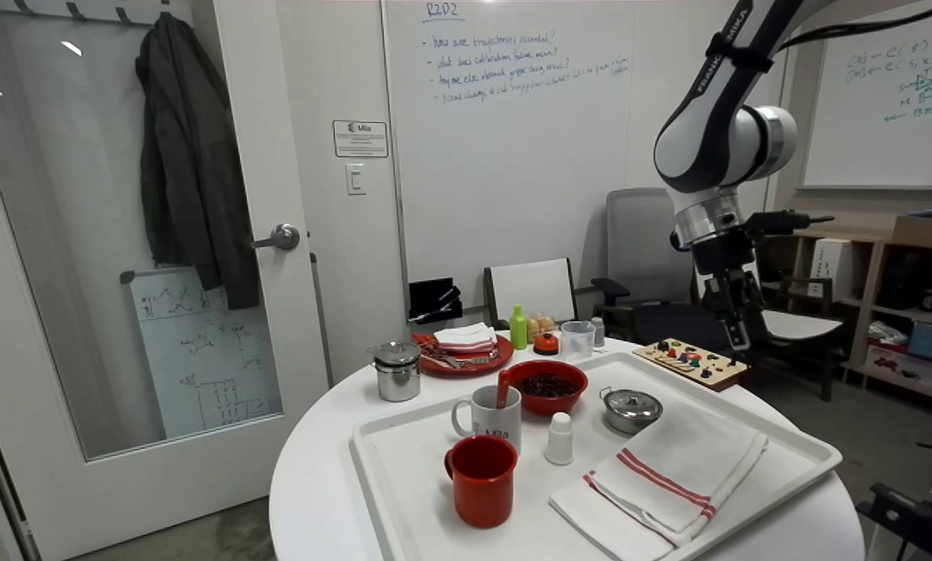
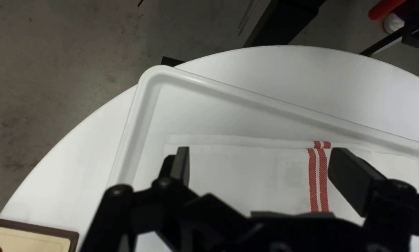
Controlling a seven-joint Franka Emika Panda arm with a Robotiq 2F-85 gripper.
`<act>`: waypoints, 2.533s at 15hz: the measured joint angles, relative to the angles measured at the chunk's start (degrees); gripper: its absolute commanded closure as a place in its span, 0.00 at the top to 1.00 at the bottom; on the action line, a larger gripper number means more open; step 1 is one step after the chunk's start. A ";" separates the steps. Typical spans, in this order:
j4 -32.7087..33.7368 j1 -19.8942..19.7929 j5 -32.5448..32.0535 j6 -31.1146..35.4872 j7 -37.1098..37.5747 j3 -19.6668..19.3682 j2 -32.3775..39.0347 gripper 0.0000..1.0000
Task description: Fold the tea towel
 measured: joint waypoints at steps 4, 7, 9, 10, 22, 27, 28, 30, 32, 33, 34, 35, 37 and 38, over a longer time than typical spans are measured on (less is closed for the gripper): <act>5.43 -0.28 0.08 -2.76 4.01 0.01 6.16 1.00; 5.85 -0.36 0.02 -2.89 4.10 0.04 6.81 1.00; 5.85 -0.36 0.02 -2.89 4.10 0.10 6.82 1.00; 5.84 -0.36 -0.05 -2.80 4.26 0.09 6.83 1.00; 13.11 -1.47 -1.31 7.18 8.50 -1.08 19.99 1.00; 20.21 -3.17 -1.26 5.72 8.52 -1.09 26.80 1.00; 21.51 -3.39 -1.24 5.09 8.52 -1.08 27.81 1.00; 23.88 -3.65 -1.20 3.74 8.52 -1.06 29.45 1.00; 25.90 -3.68 -1.19 2.42 8.52 -0.98 30.71 1.00; 26.78 -3.67 -1.19 1.87 8.52 -0.88 31.22 1.00; 27.55 -3.67 -1.19 1.32 8.52 -0.74 31.70 1.00; 28.27 -3.67 -1.19 0.78 8.52 -0.59 32.10 1.00; 29.48 -3.67 -1.19 -0.16 8.51 -0.26 32.81 0.75; 29.94 -3.67 -1.18 -0.51 8.51 -0.11 33.09 0.74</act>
